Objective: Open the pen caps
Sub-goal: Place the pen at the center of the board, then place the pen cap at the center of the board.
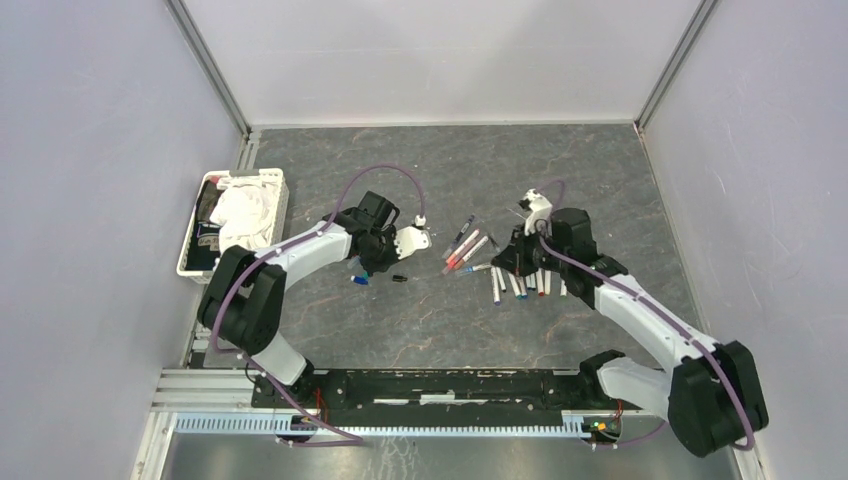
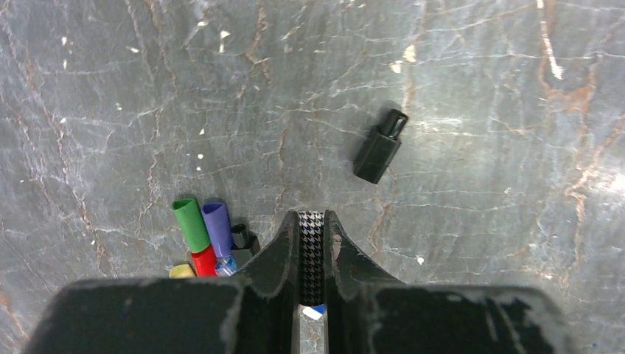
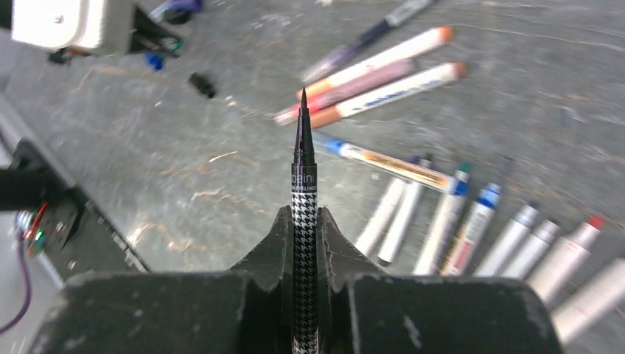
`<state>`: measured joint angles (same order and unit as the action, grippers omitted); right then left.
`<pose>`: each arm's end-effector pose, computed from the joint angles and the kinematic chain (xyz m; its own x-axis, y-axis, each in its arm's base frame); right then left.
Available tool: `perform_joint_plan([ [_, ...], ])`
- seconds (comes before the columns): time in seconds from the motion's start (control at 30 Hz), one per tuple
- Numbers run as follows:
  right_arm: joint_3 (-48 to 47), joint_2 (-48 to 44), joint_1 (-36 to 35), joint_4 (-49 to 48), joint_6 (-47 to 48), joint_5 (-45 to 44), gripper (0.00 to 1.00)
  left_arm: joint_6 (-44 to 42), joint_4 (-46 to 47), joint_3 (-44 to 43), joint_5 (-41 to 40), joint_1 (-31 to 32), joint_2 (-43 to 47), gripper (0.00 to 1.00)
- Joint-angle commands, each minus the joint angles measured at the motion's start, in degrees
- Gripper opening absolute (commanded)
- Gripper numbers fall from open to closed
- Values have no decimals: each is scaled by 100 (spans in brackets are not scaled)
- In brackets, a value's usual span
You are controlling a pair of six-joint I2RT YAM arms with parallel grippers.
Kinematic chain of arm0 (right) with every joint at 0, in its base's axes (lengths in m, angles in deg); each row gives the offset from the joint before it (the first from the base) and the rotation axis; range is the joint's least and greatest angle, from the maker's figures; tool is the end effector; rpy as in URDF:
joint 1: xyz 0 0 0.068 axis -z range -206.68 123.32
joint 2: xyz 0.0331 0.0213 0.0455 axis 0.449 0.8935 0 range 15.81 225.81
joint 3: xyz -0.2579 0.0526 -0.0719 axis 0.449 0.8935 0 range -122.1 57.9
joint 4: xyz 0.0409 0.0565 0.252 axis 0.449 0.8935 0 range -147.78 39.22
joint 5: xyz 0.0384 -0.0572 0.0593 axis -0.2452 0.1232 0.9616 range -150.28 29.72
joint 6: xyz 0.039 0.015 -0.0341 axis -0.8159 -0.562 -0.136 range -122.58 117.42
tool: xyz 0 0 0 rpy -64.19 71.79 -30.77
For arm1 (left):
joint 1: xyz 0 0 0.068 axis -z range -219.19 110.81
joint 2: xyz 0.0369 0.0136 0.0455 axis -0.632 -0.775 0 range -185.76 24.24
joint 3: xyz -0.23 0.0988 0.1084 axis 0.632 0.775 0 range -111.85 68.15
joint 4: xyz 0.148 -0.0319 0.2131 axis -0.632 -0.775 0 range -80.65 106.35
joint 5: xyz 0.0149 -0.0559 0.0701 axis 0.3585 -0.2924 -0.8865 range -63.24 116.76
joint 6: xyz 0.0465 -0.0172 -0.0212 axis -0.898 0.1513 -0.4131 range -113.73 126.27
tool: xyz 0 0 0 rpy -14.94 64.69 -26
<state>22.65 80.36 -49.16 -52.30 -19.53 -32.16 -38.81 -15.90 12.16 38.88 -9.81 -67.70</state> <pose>0.2118 0.1059 0.2242 -0.7068 -0.0142 -0.7072 -0.5110 0.7016 0.4967 0.2602 -0.1551 0.1810 -0.1834 0.8979 -0.4002 0.9596 0.2519 0.1255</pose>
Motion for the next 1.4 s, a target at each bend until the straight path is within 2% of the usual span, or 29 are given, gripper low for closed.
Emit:
perform_joint_plan([
  [0.0,289,-541,323,98,-288,-1344,0,369,728,122,-266,-80,15,2],
  [0.1,484,-857,479,210,-367,-2036,5,344,798,149,-392,-120,-83,3],
  [0.13,530,-935,507,260,-379,-2256,7,350,787,143,-394,-128,-116,6],
  [0.2,583,-1010,524,328,-413,-2562,7,363,740,125,-402,-122,-152,21],
  [0.27,630,-990,528,336,-454,-2757,8,362,691,110,-383,-130,-137,27],
  [0.4,786,-838,532,116,-536,-3040,8,366,500,57,-248,-127,-67,37],
  [0.53,835,-593,529,-68,-529,-3151,8,494,245,-131,-180,-162,51,41],
  [0.73,861,-75,517,-409,-522,-3083,11,730,-312,-886,76,-357,453,53],
  [0.77,876,11,523,-460,-518,-3080,12,799,-423,-1118,130,-433,530,61],
  [0.8,895,89,519,-506,-516,-3076,13,847,-533,-1282,204,-500,625,63],
  [0.87,938,190,510,-508,-499,-3066,18,937,-732,-1620,333,-640,766,78],
  [0.9,949,243,510,-506,-494,-3053,20,984,-815,-1763,378,-712,837,80],
  [0.93,958,278,506,-504,-473,-3054,22,1007,-905,-1880,411,-774,907,94],
  [0.97,958,308,502,-506,-465,-3045,24,1022,-946,-1970,453,-837,984,97],
  [1.17,917,332,490,-582,-405,-3043,31,1067,-1024,-2243,519,-1093,1388,100],
  [1.27,888,273,498,-560,-366,-3062,30,1071,-1029,-2311,554,-1172,1524,100],
  [1.37,918,127,497,-400,-372,-3102,23,1158,-1029,-2360,672,-1283,1598,100],
])
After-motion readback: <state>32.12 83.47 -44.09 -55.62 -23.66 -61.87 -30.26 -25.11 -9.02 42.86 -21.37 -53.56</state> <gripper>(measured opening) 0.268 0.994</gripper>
